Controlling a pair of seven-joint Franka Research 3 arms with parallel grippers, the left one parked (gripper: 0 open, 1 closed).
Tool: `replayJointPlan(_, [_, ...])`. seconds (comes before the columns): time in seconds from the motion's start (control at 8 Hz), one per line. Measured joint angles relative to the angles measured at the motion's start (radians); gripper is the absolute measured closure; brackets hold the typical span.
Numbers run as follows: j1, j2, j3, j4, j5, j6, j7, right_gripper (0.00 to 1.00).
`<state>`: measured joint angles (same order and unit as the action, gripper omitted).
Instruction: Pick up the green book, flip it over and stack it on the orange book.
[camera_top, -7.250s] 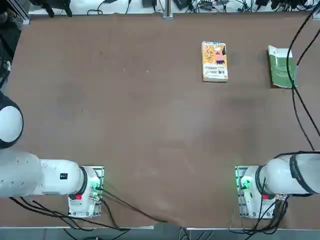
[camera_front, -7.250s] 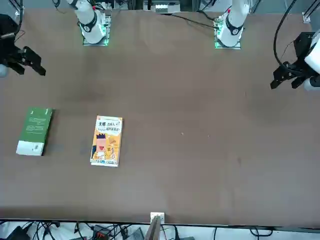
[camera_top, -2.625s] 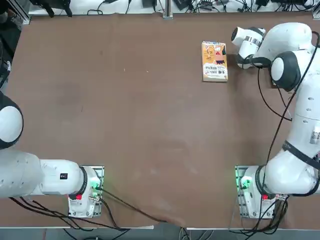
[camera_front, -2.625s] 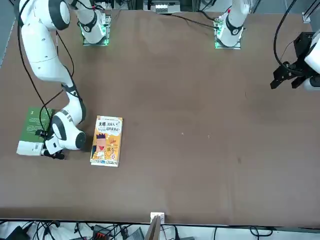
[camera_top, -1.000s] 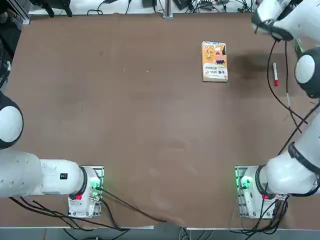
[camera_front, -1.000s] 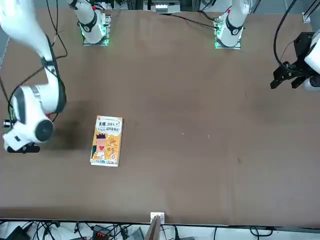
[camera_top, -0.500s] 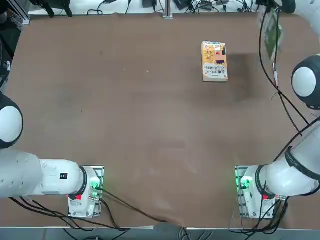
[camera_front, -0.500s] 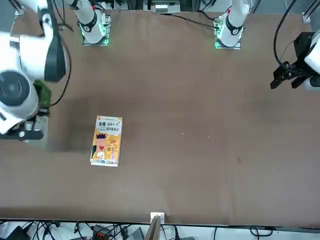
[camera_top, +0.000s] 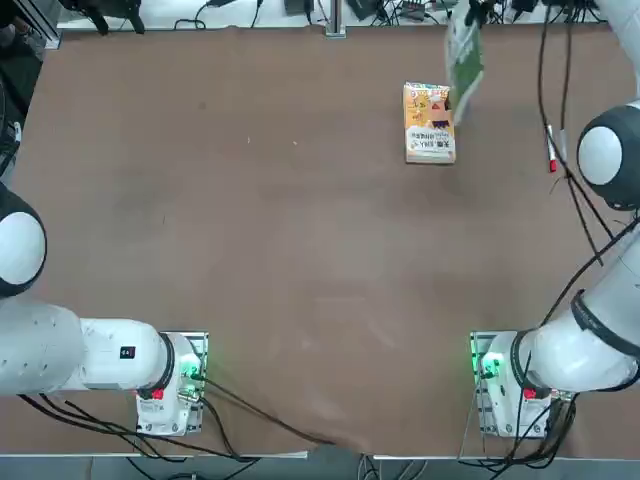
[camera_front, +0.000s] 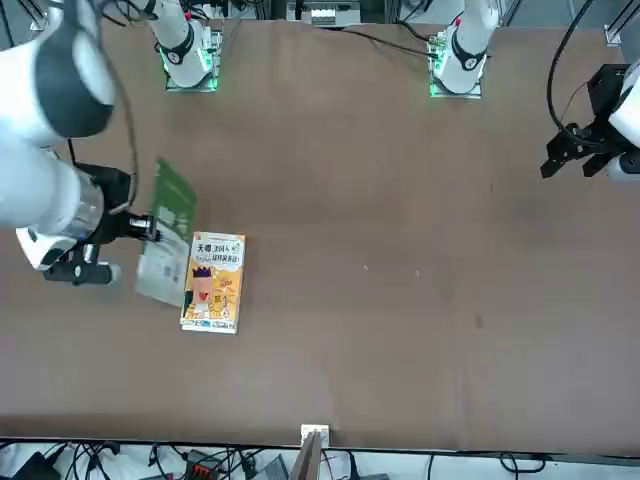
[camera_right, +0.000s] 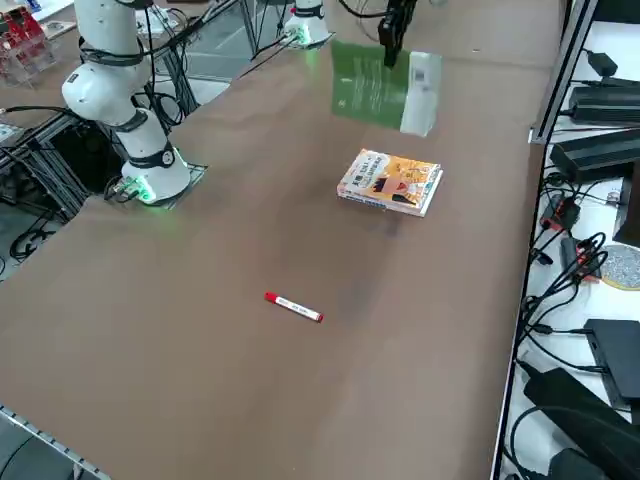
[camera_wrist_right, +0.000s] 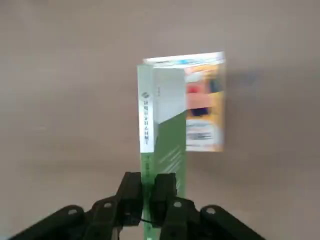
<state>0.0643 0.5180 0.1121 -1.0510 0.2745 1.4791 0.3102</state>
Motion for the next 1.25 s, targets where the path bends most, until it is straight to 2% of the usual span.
replayJointPlan(0.25, [-0.069,0.040,-0.002,-0.019,0.265,0.069,-0.013,0.89])
replayJointPlan(0.75, [-0.091,0.109,-0.003,-0.211,0.608,0.181,-0.350,0.89])
replayJointPlan(1.0, [-0.100,0.111,-0.004,-0.320,0.711,0.246,-0.525,0.89])
replayJointPlan(1.25, [-0.110,0.121,-0.004,-0.388,0.727,0.264,-0.601,0.89])
